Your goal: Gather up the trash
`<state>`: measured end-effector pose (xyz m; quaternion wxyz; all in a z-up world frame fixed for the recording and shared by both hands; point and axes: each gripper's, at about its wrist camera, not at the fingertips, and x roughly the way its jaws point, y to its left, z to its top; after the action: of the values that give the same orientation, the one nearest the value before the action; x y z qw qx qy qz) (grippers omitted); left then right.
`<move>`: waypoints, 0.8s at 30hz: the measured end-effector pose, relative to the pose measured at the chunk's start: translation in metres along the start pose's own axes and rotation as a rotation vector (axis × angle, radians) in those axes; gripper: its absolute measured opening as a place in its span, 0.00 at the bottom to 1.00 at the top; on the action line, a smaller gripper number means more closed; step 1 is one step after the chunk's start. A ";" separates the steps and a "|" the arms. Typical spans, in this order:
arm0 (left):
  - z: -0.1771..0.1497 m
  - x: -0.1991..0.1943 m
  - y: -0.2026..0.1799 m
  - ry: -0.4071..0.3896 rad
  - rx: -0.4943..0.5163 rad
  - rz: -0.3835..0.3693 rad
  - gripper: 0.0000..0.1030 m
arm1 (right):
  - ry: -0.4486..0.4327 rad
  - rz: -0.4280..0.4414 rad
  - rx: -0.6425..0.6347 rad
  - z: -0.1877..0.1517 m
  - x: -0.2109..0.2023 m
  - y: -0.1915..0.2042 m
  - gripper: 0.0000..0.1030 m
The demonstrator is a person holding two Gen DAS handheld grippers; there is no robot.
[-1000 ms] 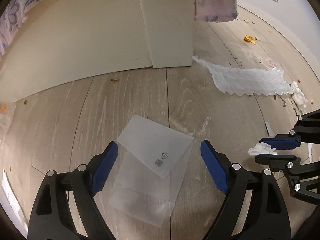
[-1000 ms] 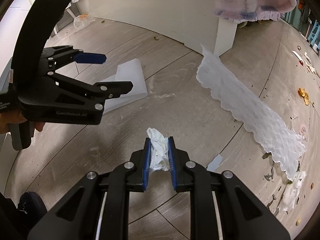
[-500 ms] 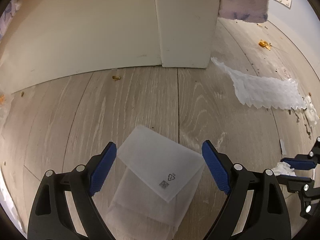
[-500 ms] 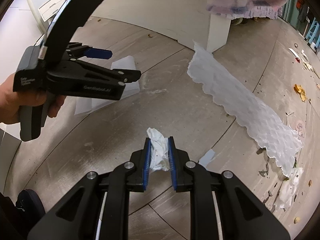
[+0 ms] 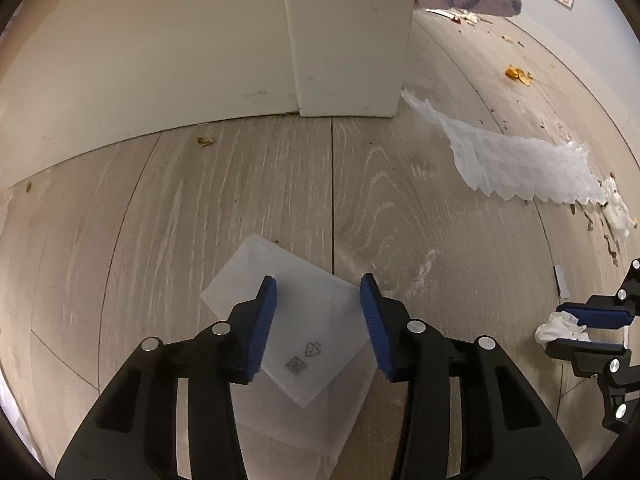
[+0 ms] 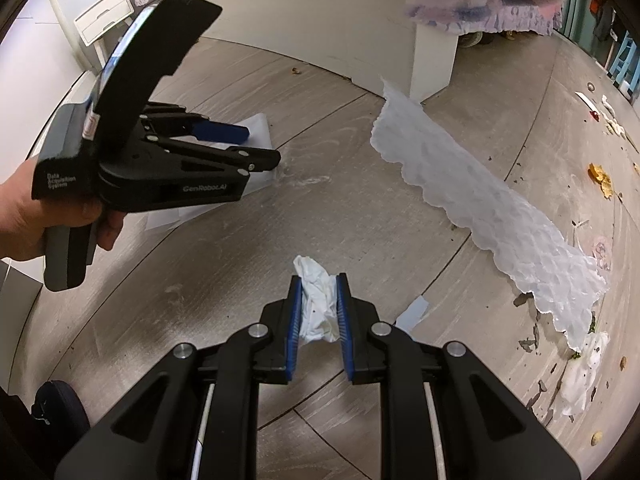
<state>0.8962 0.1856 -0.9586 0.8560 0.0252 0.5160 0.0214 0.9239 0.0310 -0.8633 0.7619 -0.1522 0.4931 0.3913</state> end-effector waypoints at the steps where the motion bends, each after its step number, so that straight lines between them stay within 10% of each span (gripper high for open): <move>1: -0.001 0.000 0.000 -0.001 -0.001 0.000 0.39 | 0.001 0.000 0.000 0.000 0.000 0.000 0.17; 8: -0.004 -0.003 -0.010 -0.013 0.049 -0.033 0.03 | 0.005 0.000 0.004 0.001 0.002 0.001 0.17; 15: 0.000 -0.011 -0.013 -0.041 0.062 -0.004 0.01 | 0.007 0.005 0.005 0.001 0.004 -0.001 0.17; 20: 0.004 -0.024 0.004 -0.079 0.014 0.022 0.52 | 0.004 0.015 -0.003 0.003 0.005 0.000 0.17; 24: 0.004 -0.029 0.020 -0.083 -0.035 0.067 0.69 | 0.000 0.016 -0.006 0.002 0.005 -0.002 0.17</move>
<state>0.8864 0.2038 -0.9299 0.8759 0.0285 0.4782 0.0580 0.9276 0.0329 -0.8674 0.7582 -0.1504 0.4934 0.3989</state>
